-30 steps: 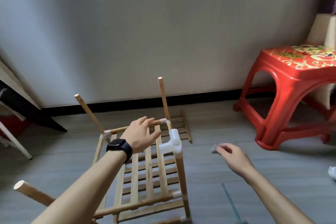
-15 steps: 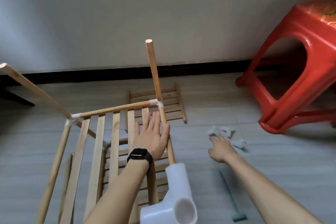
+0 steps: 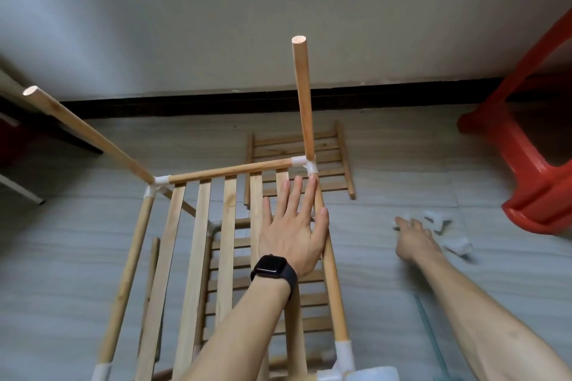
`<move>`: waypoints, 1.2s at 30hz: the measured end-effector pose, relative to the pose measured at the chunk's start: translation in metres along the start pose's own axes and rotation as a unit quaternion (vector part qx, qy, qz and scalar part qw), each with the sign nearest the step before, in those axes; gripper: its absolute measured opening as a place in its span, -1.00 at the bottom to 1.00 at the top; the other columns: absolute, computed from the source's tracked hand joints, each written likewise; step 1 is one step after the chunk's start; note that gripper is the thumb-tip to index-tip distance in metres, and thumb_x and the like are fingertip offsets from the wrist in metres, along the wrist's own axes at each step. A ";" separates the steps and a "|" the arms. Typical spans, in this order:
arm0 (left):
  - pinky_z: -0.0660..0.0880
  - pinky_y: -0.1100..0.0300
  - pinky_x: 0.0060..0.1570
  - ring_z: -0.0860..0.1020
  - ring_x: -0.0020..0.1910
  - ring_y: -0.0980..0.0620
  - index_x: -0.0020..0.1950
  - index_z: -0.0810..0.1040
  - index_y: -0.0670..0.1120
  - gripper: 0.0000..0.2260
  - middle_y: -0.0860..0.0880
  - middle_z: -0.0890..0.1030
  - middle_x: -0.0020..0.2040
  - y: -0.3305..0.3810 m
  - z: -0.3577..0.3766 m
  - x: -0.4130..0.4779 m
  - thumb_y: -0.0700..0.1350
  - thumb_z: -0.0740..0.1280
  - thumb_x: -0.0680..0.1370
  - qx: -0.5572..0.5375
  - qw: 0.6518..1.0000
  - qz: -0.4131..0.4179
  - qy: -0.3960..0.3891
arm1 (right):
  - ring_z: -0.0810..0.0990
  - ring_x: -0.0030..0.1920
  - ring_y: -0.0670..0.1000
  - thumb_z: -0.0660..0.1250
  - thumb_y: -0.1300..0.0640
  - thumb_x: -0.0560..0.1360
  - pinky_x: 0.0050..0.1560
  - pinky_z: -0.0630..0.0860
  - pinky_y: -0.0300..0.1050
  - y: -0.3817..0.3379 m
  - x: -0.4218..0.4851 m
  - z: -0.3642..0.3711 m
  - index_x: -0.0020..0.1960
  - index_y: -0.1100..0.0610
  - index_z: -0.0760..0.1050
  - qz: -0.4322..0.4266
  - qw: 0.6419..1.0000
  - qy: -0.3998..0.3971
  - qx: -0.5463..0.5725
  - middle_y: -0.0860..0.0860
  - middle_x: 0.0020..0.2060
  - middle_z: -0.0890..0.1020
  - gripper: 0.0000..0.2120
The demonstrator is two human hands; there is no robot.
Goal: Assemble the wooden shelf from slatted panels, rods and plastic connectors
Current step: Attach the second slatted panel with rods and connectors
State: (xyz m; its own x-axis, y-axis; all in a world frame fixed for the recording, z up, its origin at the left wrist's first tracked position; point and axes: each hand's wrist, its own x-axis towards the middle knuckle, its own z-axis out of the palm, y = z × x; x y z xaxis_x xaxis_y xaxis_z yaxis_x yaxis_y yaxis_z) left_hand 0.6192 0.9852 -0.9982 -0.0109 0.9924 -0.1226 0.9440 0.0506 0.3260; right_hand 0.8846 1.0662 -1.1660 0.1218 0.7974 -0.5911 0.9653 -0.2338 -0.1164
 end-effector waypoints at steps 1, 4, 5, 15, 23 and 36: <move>-0.36 -0.03 0.52 -0.36 0.55 0.16 0.56 -0.36 0.24 -0.46 0.18 -0.30 0.58 0.000 0.000 0.001 0.26 -0.27 0.61 0.001 1.000 -0.001 0.000 | 0.26 0.47 0.24 0.07 0.28 0.57 0.43 0.30 0.08 0.000 -0.005 0.007 0.58 -0.07 0.11 -0.013 1.000 0.022 -0.003 0.14 0.55 0.16 -0.38; -0.33 -0.05 0.54 -0.35 0.56 0.15 0.56 -0.34 0.25 -0.43 0.18 -0.29 0.59 0.000 0.001 0.002 0.29 -0.34 0.56 0.003 1.000 -0.004 -0.005 | 0.39 0.34 0.19 0.10 0.20 0.62 0.28 0.40 -0.02 0.002 -0.022 0.031 0.48 -0.06 0.27 -0.048 0.998 0.040 -0.005 0.14 0.38 0.37 -0.55; -0.32 -0.06 0.54 -0.34 0.56 0.15 0.56 -0.34 0.25 -0.42 0.17 -0.29 0.59 -0.001 0.001 0.001 0.30 -0.36 0.54 0.001 1.000 -0.004 -0.007 | 0.42 0.32 0.18 0.13 0.14 0.64 0.26 0.41 -0.05 0.003 -0.029 0.039 0.44 -0.04 0.33 -0.055 0.998 0.030 0.001 0.14 0.34 0.42 -0.62; -0.07 -0.20 0.55 0.00 0.62 -0.06 0.62 -0.12 0.22 -0.44 0.01 -0.06 0.65 0.002 -0.041 0.005 0.28 -0.03 0.66 0.024 0.994 -0.008 -0.110 | 0.67 -0.22 0.02 0.40 0.08 0.56 -0.07 0.60 0.04 -0.036 -0.162 -0.050 0.16 0.09 0.51 -0.120 0.850 0.044 0.511 0.07 -0.20 0.71 -0.79; 0.43 -0.07 0.34 0.39 0.42 -0.09 0.58 0.21 0.14 -0.47 -0.04 0.25 0.56 -0.007 -0.164 -0.054 0.18 0.22 0.62 0.049 0.997 0.003 -0.065 | 0.71 -0.12 0.09 0.21 0.12 0.67 -0.10 0.58 -0.08 -0.063 -0.346 -0.174 0.24 -0.03 0.49 -0.275 0.708 0.130 0.638 0.05 -0.08 0.64 -0.82; 0.47 -0.03 0.08 0.57 0.12 -0.10 0.18 0.63 0.04 -0.68 -0.02 0.62 0.16 -0.108 -0.223 -0.242 0.11 0.21 0.56 0.204 0.947 -0.091 0.230 | 0.53 -0.39 0.02 0.19 0.24 0.58 -0.37 0.49 -0.09 -0.112 -0.422 -0.120 0.12 0.28 0.51 -0.107 0.592 -0.014 0.799 0.12 -0.32 0.54 -0.81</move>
State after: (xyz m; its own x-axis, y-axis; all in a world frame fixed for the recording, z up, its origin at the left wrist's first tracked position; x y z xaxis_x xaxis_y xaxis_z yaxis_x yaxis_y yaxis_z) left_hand 0.4459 0.7645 -0.7946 -0.2402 0.9196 0.3107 0.9603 0.2719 -0.0622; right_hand 0.7524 0.8226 -0.8081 0.0099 0.8994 -0.4371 -0.4945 -0.3755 -0.7839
